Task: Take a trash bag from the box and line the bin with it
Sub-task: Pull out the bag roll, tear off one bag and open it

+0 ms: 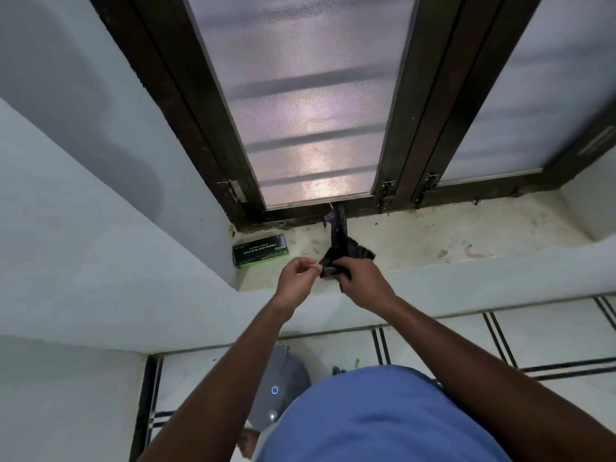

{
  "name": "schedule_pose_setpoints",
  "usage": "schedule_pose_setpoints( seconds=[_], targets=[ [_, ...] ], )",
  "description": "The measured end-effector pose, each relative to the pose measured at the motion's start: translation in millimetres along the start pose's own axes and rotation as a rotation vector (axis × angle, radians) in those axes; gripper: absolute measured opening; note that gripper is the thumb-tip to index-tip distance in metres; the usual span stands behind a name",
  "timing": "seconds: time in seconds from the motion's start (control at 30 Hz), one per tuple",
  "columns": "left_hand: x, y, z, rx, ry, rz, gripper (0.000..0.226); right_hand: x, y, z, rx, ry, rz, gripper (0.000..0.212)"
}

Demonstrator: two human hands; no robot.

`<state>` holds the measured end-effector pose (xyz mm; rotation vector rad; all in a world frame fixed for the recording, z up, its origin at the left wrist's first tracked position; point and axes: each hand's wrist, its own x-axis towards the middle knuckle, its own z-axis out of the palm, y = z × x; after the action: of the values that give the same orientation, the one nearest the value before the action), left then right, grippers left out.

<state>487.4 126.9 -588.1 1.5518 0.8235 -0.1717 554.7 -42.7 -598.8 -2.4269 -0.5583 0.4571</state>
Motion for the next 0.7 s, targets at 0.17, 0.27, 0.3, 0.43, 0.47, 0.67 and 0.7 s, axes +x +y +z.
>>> schedule_pose_setpoints(
  seconds=[0.17, 0.27, 0.3, 0.43, 0.47, 0.67, 0.7],
  targets=[
    [-35.0, 21.3, -26.0, -0.022, -0.156, 0.072, 0.045, -6.4, -44.5, -29.7, 0.566, -0.045, 0.138, 0.009],
    [-57.1, 31.0, -51.7, -0.011, -0.191, 0.101, 0.050, -11.0, -69.1, -45.2, 0.775, -0.070, 0.227, 0.034],
    [-62.6, 32.2, -59.3, -0.012, -0.198, 0.099, 0.055, -13.7, -77.1, -48.8, 0.817, -0.078, 0.260, 0.040],
    [-81.9, 32.8, -80.9, -0.028, -0.229, 0.075, 0.078, -21.8, -108.4, -48.0, 0.972, -0.131, 0.351, 0.038],
    [-89.1, 33.6, -84.2, -0.018, -0.219, 0.076, 0.077, -24.6, -115.5, -44.7, 1.001, -0.134, 0.377, 0.037],
    [-110.3, 24.0, -112.9, -0.004, -0.116, 0.186, 0.031, -44.7, -141.6, -29.9, 1.017, -0.097, 0.391, 0.021],
    [-115.8, 21.6, -120.7, -0.033, -0.132, 0.188, 0.027, -50.1, -145.1, -28.9, 1.031, -0.075, 0.379, 0.024]
  ],
)
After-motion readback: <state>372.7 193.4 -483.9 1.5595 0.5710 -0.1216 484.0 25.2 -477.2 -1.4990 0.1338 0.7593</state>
